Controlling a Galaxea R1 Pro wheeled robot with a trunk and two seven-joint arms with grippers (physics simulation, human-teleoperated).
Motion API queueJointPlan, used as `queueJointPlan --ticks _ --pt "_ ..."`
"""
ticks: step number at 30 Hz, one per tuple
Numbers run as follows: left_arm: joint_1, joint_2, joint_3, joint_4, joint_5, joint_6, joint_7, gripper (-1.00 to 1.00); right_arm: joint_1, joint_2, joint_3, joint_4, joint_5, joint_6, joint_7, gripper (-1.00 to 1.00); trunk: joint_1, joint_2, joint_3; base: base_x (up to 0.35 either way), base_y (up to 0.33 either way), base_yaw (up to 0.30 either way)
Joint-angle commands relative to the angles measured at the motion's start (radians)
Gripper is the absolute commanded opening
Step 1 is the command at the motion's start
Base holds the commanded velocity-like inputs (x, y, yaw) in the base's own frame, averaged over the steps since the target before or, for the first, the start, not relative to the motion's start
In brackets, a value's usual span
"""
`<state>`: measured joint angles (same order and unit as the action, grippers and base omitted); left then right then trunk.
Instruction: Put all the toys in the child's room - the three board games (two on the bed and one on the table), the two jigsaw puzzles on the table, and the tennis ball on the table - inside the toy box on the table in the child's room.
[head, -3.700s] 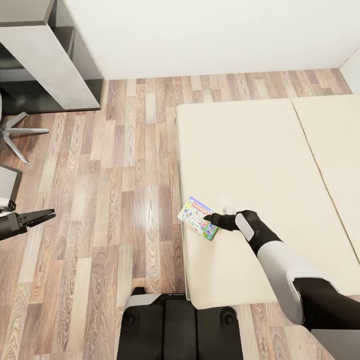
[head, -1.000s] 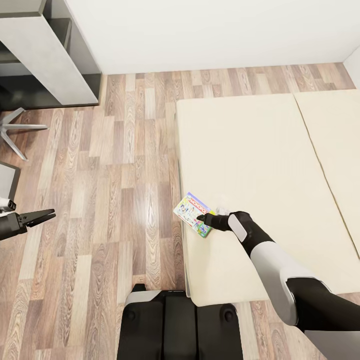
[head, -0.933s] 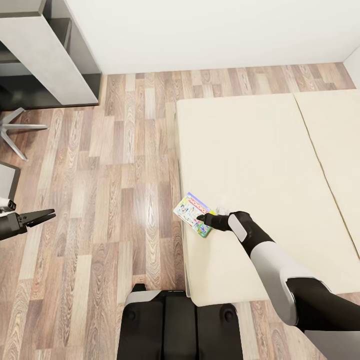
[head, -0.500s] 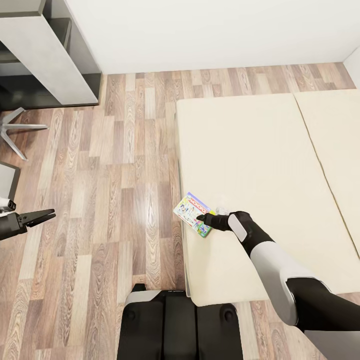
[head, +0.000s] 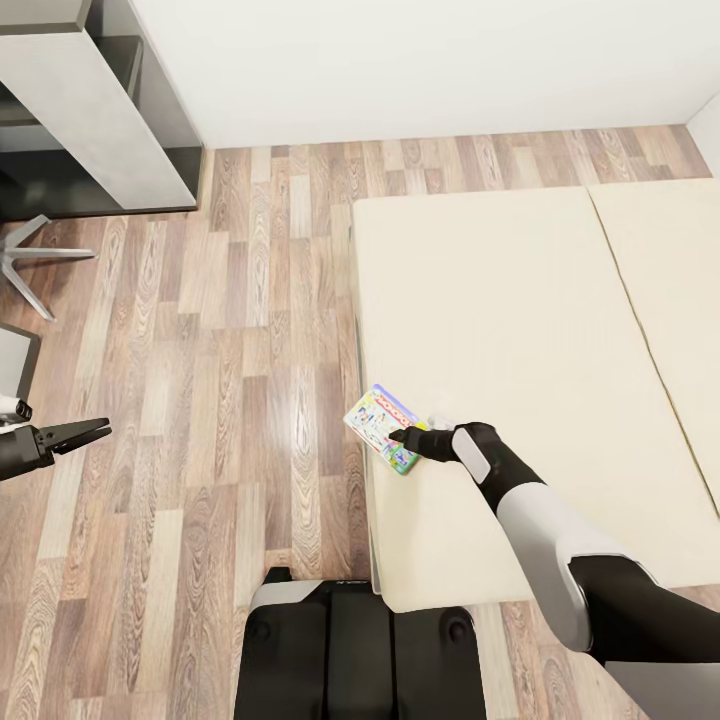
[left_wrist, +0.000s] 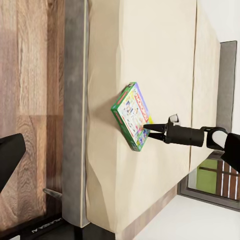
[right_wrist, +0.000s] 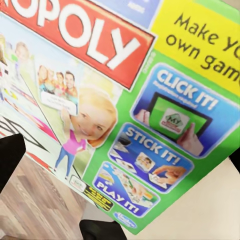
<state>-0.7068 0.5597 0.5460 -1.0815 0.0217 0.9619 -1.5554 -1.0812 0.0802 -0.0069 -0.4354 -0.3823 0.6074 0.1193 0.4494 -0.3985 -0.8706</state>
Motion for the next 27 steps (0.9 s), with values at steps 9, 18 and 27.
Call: queueJointPlan --ticks 9,18,27 --pt "0.000 0.000 0.000 0.000 -0.001 0.011 -0.005 1.00 0.000 0.005 -0.001 0.000 0.001 0.004 0.001 1.00 0.001 -0.002 -0.001 0.000 0.000 0.000" --pt "0.000 0.000 0.000 0.000 0.000 0.011 -0.005 1.00 0.000 0.006 -0.001 0.000 0.002 0.005 0.001 1.00 0.001 -0.002 -0.001 0.000 0.000 0.000" --pt "0.000 0.000 0.000 0.000 -0.001 0.011 -0.005 1.00 0.000 0.005 -0.001 0.000 0.003 0.005 0.001 1.00 0.001 -0.002 -0.001 0.000 0.000 0.000"
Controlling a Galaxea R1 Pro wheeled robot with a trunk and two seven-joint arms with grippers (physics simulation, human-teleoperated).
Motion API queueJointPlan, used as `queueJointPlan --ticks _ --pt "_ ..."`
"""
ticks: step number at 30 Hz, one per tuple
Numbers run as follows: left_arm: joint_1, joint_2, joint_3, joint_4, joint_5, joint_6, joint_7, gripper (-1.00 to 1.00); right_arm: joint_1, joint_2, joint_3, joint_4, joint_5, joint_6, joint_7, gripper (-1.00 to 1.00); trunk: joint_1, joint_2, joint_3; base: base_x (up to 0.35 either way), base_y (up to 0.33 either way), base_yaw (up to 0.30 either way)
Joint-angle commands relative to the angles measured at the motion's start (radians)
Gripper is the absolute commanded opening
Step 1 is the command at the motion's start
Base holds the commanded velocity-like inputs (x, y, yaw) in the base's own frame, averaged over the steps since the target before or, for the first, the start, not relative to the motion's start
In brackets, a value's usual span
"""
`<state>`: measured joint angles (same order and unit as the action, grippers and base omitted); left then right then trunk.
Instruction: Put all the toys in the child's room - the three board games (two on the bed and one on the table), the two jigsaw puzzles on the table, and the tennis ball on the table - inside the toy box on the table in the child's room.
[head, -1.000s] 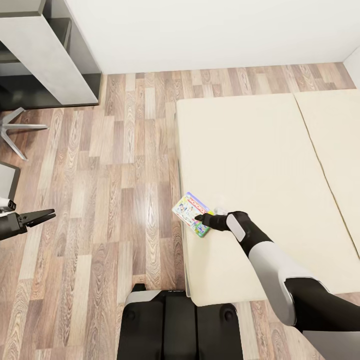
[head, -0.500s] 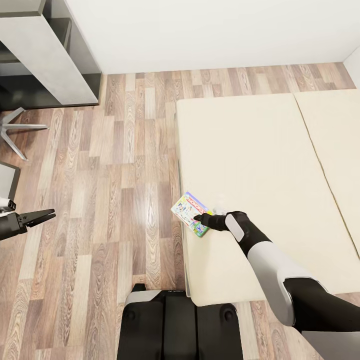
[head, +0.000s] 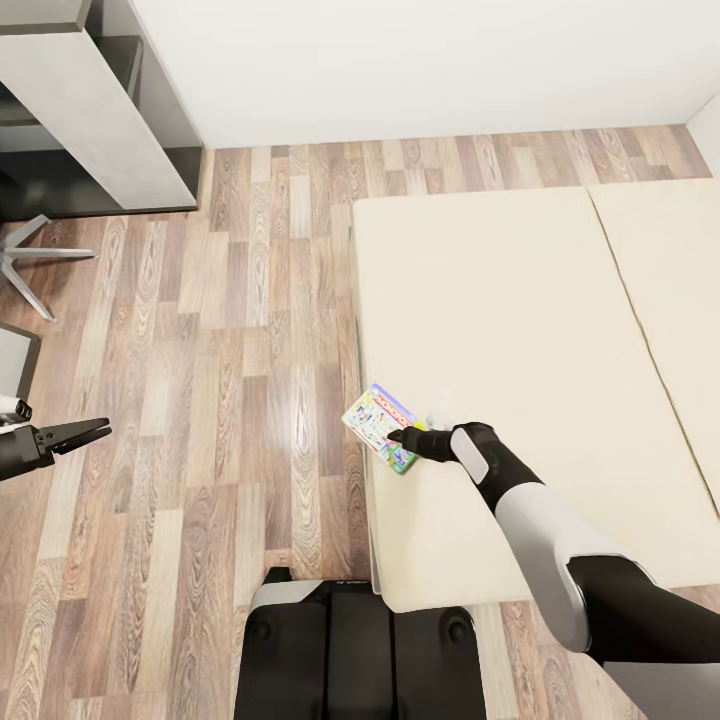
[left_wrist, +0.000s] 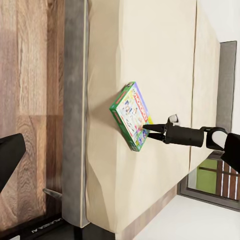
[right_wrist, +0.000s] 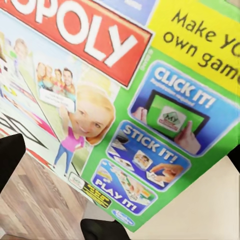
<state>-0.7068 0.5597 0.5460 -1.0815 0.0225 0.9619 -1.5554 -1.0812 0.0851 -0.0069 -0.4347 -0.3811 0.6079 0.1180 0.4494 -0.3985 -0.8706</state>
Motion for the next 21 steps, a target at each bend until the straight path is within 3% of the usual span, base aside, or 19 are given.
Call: queueJointPlan --ticks 1,21 --pt "0.000 0.000 0.000 0.000 -0.002 0.011 -0.005 1.00 0.000 -0.001 -0.001 -0.001 0.002 0.005 0.002 1.00 0.001 -0.002 -0.001 0.000 0.000 0.000" --pt "0.000 0.000 0.000 0.000 -0.003 0.011 -0.003 1.00 0.000 -0.013 -0.001 -0.002 0.004 0.006 -0.001 1.00 0.001 -0.002 0.017 0.000 0.000 -0.052"
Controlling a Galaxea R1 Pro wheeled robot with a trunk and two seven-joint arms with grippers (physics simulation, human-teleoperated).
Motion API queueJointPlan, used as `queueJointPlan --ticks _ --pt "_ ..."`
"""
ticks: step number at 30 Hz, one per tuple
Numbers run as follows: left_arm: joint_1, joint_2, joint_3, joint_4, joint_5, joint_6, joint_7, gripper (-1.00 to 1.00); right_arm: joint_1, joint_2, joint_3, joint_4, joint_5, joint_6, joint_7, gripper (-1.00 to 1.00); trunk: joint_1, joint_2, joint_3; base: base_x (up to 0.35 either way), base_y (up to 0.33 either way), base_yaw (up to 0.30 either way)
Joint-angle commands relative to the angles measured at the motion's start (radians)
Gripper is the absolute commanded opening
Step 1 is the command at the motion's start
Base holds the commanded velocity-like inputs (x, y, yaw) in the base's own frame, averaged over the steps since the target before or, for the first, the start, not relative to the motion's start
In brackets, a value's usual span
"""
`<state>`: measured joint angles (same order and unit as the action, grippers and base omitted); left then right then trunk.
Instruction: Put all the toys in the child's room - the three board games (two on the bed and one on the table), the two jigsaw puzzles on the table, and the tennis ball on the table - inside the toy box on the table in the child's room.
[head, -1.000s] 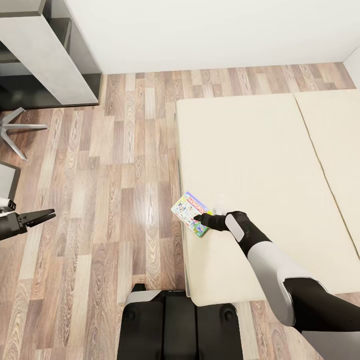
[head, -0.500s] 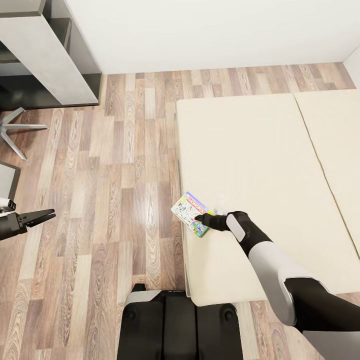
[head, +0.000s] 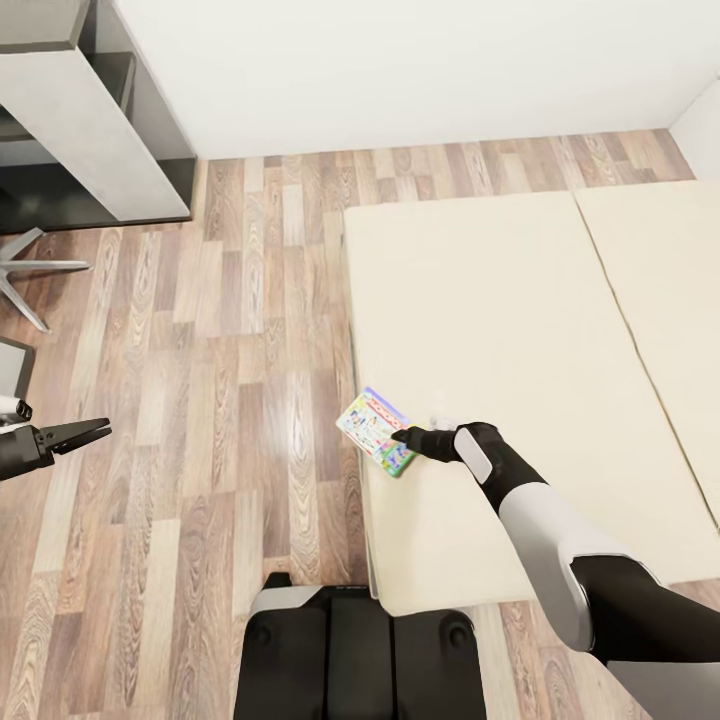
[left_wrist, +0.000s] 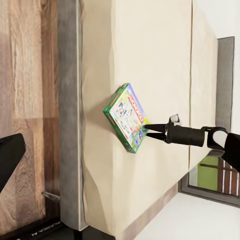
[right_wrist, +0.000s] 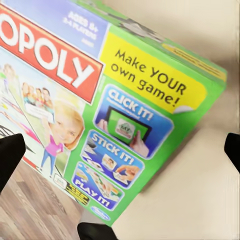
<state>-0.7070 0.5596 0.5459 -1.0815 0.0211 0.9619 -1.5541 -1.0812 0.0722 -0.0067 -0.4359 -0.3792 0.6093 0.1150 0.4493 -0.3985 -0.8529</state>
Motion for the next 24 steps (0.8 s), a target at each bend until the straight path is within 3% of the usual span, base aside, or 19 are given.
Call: queueJointPlan --ticks 1,24 --pt "0.000 0.000 0.000 0.000 -0.001 0.011 -0.005 1.00 0.000 0.000 -0.001 -0.001 0.002 0.004 0.002 1.00 0.001 -0.001 0.000 0.000 0.000 -0.090" --pt "0.001 0.000 0.000 0.000 -0.003 0.011 -0.006 1.00 0.000 -0.006 0.001 -0.015 -0.001 0.022 0.006 1.00 0.001 -0.001 0.035 0.000 0.000 -0.092"
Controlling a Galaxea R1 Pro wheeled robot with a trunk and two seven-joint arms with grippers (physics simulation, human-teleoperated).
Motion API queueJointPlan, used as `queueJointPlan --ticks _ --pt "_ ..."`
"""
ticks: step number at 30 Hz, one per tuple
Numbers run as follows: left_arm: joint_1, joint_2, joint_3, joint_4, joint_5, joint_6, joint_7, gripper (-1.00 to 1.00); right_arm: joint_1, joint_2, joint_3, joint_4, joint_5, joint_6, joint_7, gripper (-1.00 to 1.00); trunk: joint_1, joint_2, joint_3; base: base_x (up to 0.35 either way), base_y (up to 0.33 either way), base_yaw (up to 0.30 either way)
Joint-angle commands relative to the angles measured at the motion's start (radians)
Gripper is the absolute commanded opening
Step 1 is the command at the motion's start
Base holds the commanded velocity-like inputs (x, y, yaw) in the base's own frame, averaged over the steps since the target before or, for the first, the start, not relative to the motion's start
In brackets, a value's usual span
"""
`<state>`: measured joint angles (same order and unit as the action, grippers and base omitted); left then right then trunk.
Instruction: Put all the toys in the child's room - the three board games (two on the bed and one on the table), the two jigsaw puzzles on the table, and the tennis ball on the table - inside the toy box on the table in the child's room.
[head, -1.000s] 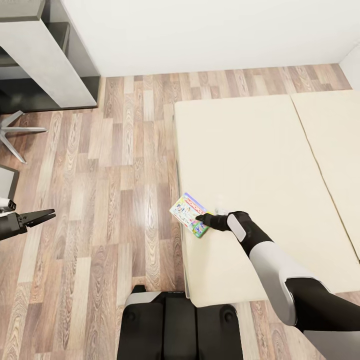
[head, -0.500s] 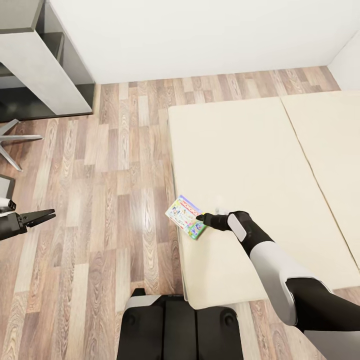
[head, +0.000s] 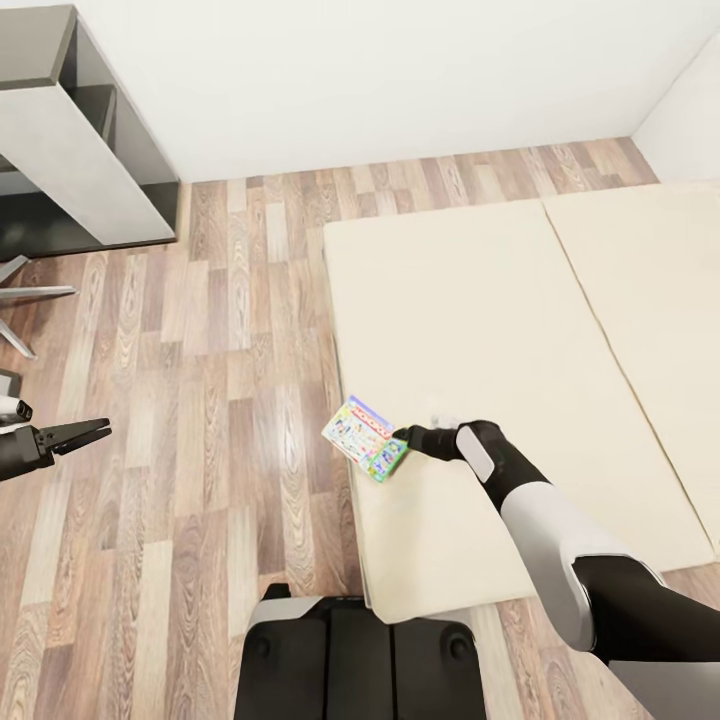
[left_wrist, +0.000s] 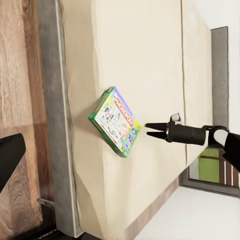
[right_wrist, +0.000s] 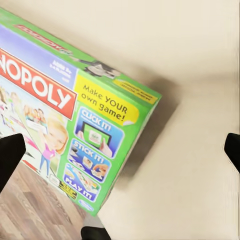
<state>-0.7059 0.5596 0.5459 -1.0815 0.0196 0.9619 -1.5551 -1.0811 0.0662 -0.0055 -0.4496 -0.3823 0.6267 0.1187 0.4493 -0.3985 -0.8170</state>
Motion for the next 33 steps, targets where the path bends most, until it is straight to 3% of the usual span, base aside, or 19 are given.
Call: queueJointPlan --ticks 1,15,33 --pt "0.000 0.000 0.000 0.000 -0.001 0.011 -0.005 1.00 0.000 0.000 -0.001 -0.005 0.002 0.008 0.003 1.00 0.001 -0.001 0.000 0.000 0.000 -0.084" --pt "0.000 0.002 0.003 0.000 0.000 0.011 -0.006 1.00 0.004 0.002 -0.002 -0.131 0.001 0.085 0.040 1.00 0.001 -0.001 0.008 0.000 0.000 -0.023" --pt "0.000 0.002 0.002 0.000 0.000 0.011 -0.007 1.00 0.006 0.004 -0.002 -0.146 0.003 0.093 0.037 1.00 0.001 -0.001 0.008 0.000 0.000 0.000"
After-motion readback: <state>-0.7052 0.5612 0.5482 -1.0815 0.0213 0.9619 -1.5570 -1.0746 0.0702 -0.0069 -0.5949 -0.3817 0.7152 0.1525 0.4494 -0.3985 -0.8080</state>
